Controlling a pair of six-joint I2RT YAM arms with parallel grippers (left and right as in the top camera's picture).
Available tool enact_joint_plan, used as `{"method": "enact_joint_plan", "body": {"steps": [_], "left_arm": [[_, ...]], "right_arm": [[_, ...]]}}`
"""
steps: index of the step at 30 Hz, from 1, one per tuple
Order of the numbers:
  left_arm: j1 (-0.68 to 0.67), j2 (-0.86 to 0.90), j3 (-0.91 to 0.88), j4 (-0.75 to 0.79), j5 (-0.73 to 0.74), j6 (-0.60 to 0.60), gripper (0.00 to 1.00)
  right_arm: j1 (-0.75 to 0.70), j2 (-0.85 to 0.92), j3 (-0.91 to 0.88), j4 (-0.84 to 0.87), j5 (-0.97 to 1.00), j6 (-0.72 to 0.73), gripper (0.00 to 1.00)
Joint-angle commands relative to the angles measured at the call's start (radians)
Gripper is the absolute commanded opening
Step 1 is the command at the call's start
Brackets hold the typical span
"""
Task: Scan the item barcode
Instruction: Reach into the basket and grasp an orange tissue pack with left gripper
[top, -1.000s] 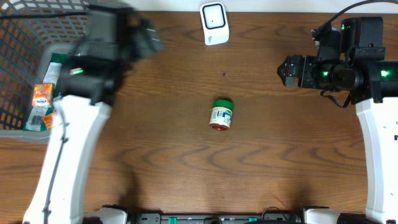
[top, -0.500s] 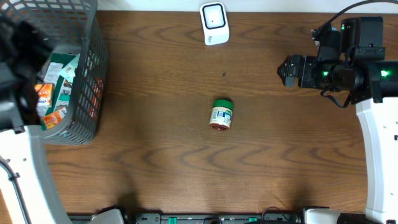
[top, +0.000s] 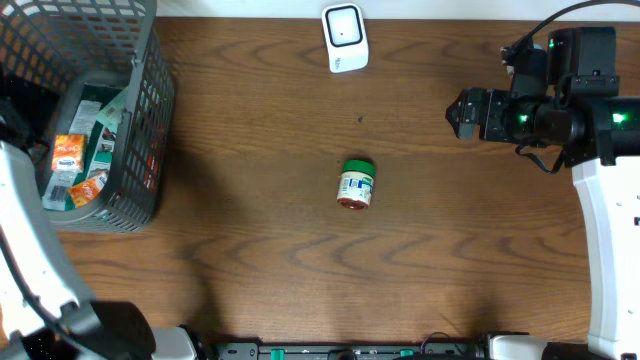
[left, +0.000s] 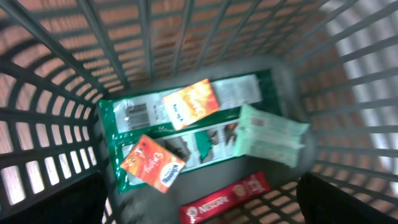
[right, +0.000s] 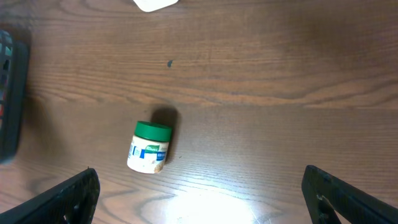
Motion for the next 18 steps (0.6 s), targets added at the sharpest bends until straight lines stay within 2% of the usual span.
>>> {"method": "enact_joint_plan", "body": {"steps": [1,5,11,18], "left_arm": [[0.006,0.043,0.011,-0.014,-0.017,-0.009,0.97],[0.006,0.092,0.011,-0.026,-0.029,-0.008,0.97],[0.006,0.151,0.010,-0.087,-0.167,0.015,0.97],[0.006,0.198,-0.025,-0.116,-0.193,0.071,0.97]], "right_arm": [[0.001,0.005,0.020,0.000,-0.009,-0.014,0.99],[0.001,0.005,0.020,0.000,-0.009,-0.014,0.99],[0.001,0.005,0.020,0.000,-0.009,-0.015,0.99],[0.001,0.005,0.020,0.000,-0.009,-0.014,0.99]]}}
